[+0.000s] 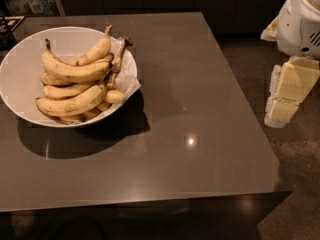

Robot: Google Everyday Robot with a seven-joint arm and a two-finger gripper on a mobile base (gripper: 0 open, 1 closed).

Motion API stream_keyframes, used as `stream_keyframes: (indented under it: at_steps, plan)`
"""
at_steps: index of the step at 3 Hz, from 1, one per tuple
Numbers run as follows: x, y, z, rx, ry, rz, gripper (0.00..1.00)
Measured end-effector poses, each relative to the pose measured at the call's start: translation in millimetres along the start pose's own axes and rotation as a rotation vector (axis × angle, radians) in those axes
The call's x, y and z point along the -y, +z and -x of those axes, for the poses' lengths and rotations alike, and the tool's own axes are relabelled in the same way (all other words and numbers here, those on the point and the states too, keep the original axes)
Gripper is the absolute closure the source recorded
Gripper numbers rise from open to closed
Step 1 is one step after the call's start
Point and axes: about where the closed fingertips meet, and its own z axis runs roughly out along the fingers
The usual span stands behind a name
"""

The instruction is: Pick banana from white bowl

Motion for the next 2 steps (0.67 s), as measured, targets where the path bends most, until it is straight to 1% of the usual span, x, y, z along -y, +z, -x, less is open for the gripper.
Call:
stream_keyframes:
  at_steps: [1, 2]
  plan:
    - [0, 0, 0, 0.0, 0.0, 0.0, 0.0]
    - [4, -5, 30, 0.014, 0.012, -0.013, 0.0]
